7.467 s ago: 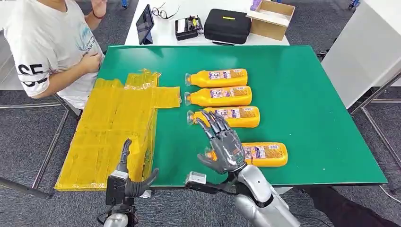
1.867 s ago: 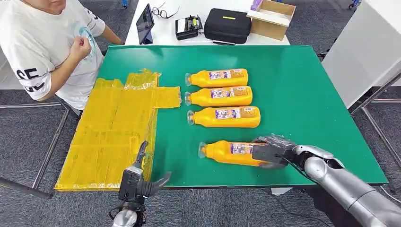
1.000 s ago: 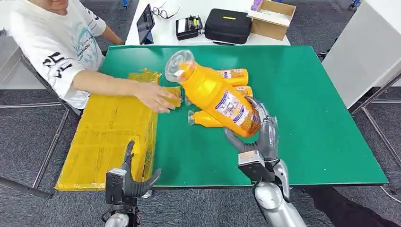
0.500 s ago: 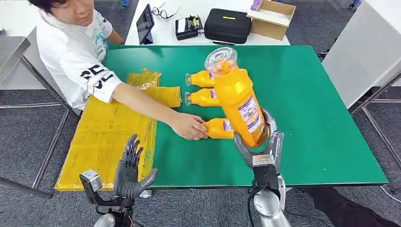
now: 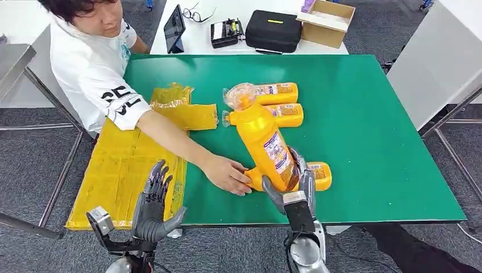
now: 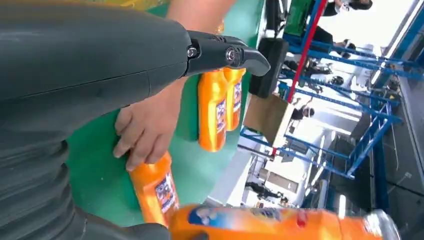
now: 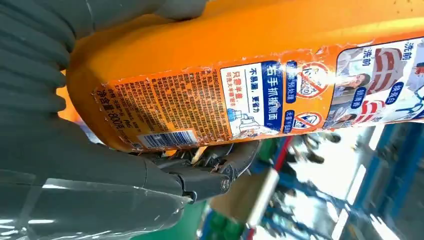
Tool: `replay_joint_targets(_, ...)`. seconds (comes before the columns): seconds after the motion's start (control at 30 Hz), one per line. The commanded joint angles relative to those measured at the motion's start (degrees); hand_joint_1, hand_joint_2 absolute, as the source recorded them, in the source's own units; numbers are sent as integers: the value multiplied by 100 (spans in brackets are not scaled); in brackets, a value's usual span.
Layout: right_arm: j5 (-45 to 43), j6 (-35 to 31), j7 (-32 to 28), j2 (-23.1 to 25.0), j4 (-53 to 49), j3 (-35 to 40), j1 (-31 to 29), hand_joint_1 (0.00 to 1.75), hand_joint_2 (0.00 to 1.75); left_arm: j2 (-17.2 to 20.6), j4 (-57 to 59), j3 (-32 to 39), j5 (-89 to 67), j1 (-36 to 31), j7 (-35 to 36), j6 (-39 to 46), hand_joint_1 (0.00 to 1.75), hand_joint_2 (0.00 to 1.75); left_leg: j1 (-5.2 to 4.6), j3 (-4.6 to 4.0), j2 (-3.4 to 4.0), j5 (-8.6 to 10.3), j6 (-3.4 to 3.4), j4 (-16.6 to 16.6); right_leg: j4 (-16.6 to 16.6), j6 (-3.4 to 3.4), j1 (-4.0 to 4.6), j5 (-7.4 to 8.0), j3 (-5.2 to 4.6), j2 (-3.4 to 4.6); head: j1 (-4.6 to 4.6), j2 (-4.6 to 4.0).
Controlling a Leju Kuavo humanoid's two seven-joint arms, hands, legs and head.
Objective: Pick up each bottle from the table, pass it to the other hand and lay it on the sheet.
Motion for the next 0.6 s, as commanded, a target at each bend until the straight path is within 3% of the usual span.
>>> replay_joint_targets(0.03, 247, 113, -121, 66, 1703, 1083, -375, 175, 175, 127, 555, -109, 131, -233, 117, -44, 0, 175, 9, 37, 23, -9, -3, -11, -16, -22, 13, -1, 33, 15, 0, 0)
replay_joint_targets(0.3, 540, 510, 34, 144, 2814, 1938, -760, 175, 175, 121, 936, -230, 413, -382, 199, -386, 0, 175, 12, 32, 15, -6, 0, -11, -16, -18, 15, -2, 31, 8, 0, 0)
replay_joint_targets(0.33, 953, 202, 162, 141, 2973, 2106, -813, 175, 175, 114, 951, -231, 418, -389, 204, -386, 0, 175, 10, 20, 10, -2, 0, -9, -11, -13, 11, 0, 19, 6, 0, 0)
replay_joint_targets(0.6, 1062, 321, 137, 310, 3928, 2832, -887, 175, 175, 56, 1190, -195, 474, -466, 225, -398, 0, 175, 13, 33, 5, -6, -1, -11, -14, -19, 14, -7, 32, -2, 2, 0)
